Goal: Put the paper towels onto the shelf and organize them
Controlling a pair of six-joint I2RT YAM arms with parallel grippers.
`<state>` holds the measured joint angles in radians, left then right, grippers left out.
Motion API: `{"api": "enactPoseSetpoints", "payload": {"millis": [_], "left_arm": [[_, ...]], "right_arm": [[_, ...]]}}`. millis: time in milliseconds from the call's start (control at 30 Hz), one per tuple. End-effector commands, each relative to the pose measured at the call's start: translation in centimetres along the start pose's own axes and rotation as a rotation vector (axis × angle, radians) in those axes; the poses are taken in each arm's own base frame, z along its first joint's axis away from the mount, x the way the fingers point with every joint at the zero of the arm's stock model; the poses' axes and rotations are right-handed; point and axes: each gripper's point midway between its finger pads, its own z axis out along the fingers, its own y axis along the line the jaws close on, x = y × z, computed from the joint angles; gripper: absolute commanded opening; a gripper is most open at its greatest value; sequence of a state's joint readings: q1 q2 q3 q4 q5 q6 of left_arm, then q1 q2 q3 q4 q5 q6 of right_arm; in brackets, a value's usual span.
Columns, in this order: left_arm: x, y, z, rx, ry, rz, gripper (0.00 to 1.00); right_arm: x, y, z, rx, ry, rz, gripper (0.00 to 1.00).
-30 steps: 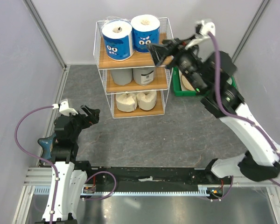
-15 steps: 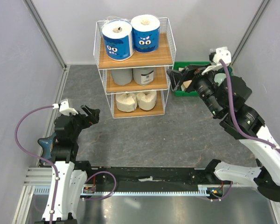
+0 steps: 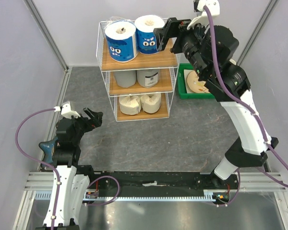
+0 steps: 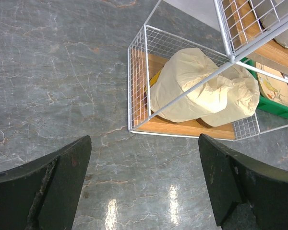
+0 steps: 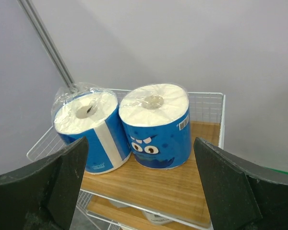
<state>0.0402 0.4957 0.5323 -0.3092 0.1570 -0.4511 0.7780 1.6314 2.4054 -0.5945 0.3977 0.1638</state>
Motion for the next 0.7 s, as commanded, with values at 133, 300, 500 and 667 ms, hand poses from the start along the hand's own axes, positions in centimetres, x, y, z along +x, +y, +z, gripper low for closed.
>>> {"api": "enactPoseSetpoints", "payload": {"millis": [133, 300, 500, 667], "left_arm": [[-0.1, 0.1, -0.1, -0.004, -0.008, 0.032, 1.00], [-0.1, 0.0, -0.1, 0.000, -0.011, 0.032, 1.00], [-0.2, 0.1, -0.1, -0.004, -0.014, 0.032, 1.00], [-0.2, 0.0, -0.2, -0.001, -0.014, 0.032, 1.00]], "right_arm": [[-0.2, -1.1, 4.1, -0.031, -0.058, 0.087, 0.98], [-0.5, -0.9, 6.5, -0.078, -0.098, 0.131, 0.92], [-0.4, -0.1, 7.7, -0.156, -0.103, 0.171, 0.76], [0.6, -0.1, 8.2, -0.182, -0.074, 0.187, 0.68]]}}
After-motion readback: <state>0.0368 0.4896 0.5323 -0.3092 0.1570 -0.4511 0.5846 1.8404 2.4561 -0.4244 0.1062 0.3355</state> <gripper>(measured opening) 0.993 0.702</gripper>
